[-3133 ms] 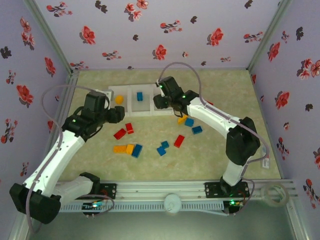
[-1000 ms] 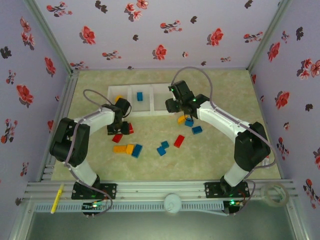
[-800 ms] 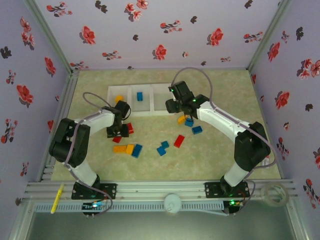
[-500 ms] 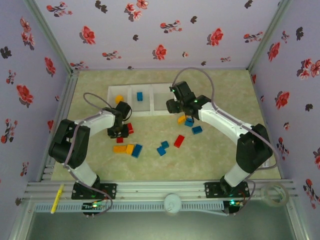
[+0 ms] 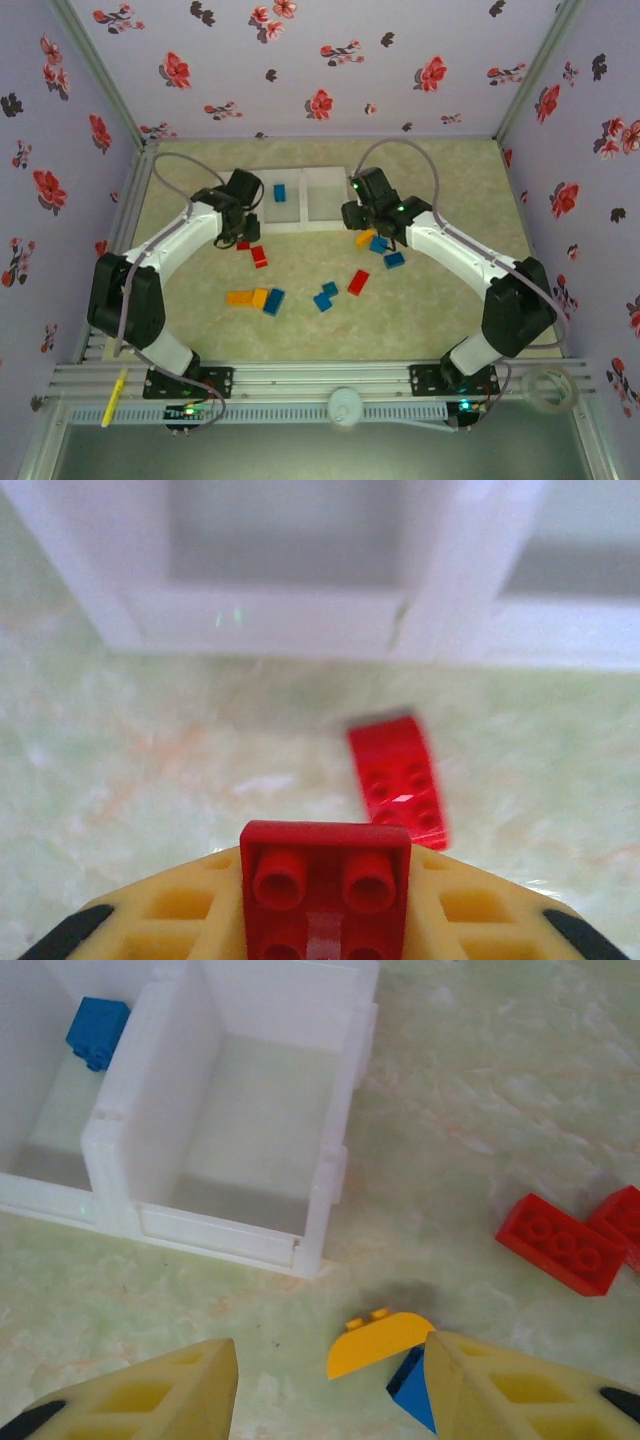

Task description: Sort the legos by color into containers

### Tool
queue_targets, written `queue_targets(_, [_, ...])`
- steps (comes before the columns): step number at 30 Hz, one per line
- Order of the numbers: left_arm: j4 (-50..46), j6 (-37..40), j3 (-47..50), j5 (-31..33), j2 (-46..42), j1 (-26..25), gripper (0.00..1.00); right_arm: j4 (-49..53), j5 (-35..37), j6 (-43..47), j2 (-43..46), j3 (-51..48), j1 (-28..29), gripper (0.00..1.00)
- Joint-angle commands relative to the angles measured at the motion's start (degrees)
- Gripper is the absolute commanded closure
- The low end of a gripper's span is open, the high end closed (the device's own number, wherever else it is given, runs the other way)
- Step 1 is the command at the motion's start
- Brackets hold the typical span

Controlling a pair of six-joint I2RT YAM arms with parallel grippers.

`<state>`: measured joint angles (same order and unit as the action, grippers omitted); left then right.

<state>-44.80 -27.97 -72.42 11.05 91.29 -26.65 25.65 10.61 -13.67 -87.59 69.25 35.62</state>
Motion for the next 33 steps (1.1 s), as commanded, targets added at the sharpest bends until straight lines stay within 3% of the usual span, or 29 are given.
queue_targets(1, [-2.16, 2.45, -6.09, 0.83, 0.10, -1.61, 0.72, 0.04, 2.14, -1.75, 2.91, -1.92, -0.96, 0.48])
queue_targets(11, [3.00, 3.80, -22.91, 0.03, 9.65, -6.10, 0.71, -0.59, 2.33, -3.53, 6.98, -6.78, -2.83, 0.48])
queue_targets(27, [9.05, 2.45, -45.71, -2.94, 36.13, -9.56, 0.71, -0.17, 2.10, -4.74, 12.90, -12.92, -5.53, 0.47])
queue_targets(33, [8.53, 3.05, -49.13, -4.41, 39.06, -9.64, 0.51, 0.44, 2.01, -4.61, 13.68, -13.43, -6.34, 0.48])
